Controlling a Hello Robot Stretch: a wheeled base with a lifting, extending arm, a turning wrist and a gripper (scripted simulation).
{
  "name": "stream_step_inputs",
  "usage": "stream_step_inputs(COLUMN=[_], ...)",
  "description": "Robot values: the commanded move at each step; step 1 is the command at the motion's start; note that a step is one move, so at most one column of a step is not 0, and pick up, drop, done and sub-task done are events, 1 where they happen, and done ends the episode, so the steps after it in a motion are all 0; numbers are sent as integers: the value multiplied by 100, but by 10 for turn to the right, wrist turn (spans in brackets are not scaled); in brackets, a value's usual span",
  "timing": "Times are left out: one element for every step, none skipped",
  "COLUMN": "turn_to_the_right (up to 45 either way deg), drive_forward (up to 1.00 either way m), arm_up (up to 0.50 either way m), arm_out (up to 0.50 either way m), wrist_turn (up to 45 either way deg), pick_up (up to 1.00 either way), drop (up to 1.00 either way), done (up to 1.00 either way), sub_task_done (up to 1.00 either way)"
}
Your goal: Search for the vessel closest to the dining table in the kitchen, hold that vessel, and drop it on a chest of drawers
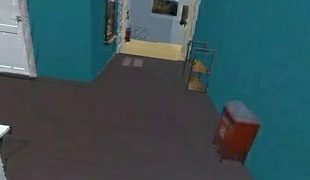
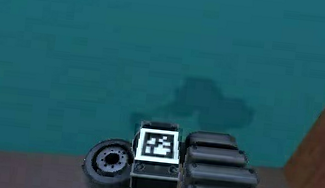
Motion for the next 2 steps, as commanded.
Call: stream_step_inputs(turn_to_the_right=[0, 0], drive_forward=[100, 100], arm_up=[0, 0], arm_out=[0, 0], wrist_turn=[0, 0], pick_up=[0, 0], drop=[0, 0], done=[0, 0], sub_task_done=[0, 0])
